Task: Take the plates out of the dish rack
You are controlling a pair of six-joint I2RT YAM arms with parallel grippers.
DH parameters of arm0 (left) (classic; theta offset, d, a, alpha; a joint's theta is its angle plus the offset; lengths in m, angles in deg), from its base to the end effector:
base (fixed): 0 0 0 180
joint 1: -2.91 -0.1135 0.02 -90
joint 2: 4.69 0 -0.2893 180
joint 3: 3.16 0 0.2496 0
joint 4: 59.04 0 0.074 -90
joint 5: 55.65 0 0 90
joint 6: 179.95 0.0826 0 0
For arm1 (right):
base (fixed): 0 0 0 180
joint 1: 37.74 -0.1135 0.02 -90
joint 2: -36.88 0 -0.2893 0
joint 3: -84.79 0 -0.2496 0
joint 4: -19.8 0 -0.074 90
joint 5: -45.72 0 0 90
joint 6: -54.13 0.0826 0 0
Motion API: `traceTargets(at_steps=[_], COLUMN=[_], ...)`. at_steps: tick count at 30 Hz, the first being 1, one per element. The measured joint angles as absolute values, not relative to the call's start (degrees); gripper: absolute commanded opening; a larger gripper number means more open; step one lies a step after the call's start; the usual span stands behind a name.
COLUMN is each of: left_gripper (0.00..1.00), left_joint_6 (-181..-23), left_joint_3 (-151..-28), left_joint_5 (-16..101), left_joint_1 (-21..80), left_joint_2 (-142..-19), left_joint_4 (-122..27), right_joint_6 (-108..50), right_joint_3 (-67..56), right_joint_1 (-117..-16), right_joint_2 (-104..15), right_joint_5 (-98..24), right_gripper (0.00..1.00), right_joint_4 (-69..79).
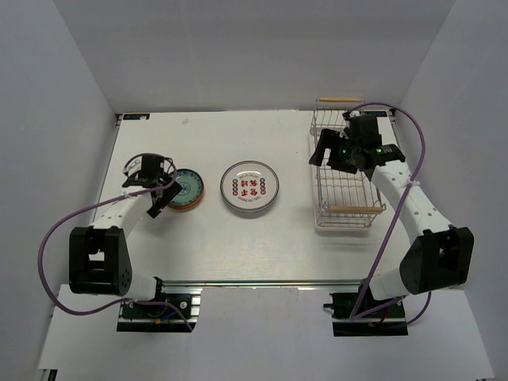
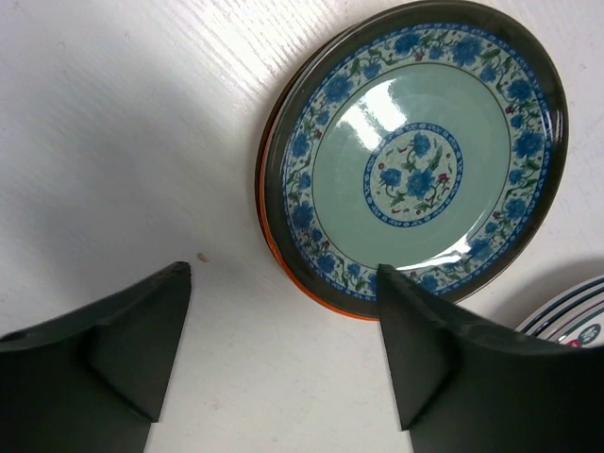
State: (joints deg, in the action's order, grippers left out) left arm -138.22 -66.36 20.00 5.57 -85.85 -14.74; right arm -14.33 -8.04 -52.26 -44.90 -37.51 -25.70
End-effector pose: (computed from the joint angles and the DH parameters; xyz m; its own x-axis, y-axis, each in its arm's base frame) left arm 0.2853 0.0072 0.1861 -0.5360 -0.6989 -0.4735 -0.7066 0.6784 -0.2014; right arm 0.3330 0.0963 0.3228 -0.7036 0.1944 -0.6835 -0.0838 0.9325 0.3514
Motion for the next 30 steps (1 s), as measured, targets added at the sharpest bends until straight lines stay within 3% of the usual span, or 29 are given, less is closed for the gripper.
traceTargets(at_steps=[2, 9, 18, 30], left_gripper=[0.98, 0.98, 0.98, 0.98], left_joint_6=[-137.7, -133.9, -129.3, -125.9], left_joint_3=[-66.7, -70.9, -70.8, -70.8], left_joint_5=[20.3, 26.5, 39.7, 44.0], left_joint_1=[5.6, 5.8, 6.4, 6.4], left_joint_2=[-85.9, -81.0, -58.6, -67.3], left_joint_4=[-14.0, -10.9, -19.9, -19.1], right_joint_6=[-14.3, -14.6, -16.7, -23.5], right_joint_3=[-8.0, -3.7, 12.0, 20.5], right_joint_1=[-51.8, -49.2, -44.8, -42.1], right_joint_2=[-44.9, -46.8, -59.5, -74.0], right_joint_5=[-38.8, -49.8, -61.1, -61.8], right_gripper=[0.89, 0.89, 0.89, 0.89], right_joint_4=[-25.9, -29.8, -31.2, -29.3])
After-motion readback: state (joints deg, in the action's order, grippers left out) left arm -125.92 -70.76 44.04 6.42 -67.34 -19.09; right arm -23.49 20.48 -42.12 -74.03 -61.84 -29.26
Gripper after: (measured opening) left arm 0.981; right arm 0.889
